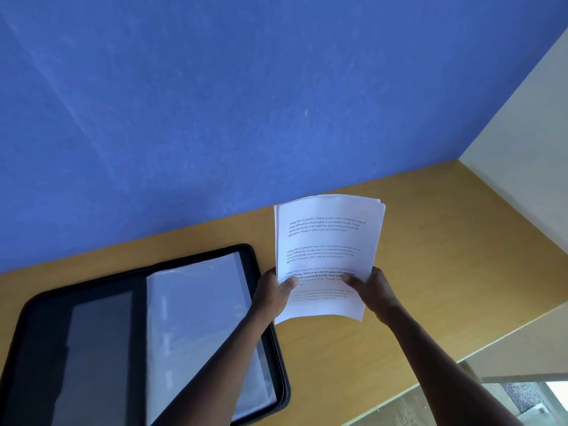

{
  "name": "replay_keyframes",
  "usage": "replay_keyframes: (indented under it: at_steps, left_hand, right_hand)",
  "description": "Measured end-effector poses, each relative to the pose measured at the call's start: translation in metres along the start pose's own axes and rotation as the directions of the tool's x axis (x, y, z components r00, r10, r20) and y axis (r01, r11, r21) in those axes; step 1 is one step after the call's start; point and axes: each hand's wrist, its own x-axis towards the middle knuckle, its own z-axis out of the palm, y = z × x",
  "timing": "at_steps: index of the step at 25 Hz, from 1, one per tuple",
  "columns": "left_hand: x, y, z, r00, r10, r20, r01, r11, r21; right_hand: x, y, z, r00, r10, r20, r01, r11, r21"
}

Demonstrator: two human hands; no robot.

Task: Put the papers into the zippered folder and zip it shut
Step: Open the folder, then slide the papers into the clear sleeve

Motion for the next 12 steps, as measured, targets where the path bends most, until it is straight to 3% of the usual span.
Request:
replay_keyframes:
  at_steps: [6,12]
  left_hand:
    - [-0.002,0.0,-0.05,0.996,-0.012,0.085,0.021,0.994,-0.103]
    - [-0.007,-0.009,-0.125,0.987,-0.002,0.16,0.044,0.966,-0.254]
  right_hand:
    - [0.012,-0.025,0.025,0.991,-0.02,0.131,0.025,0.999,-0.04]
    - [0.03,-0.061,0.067,0.905,-0.068,0.42,0.125,0.986,-0.109]
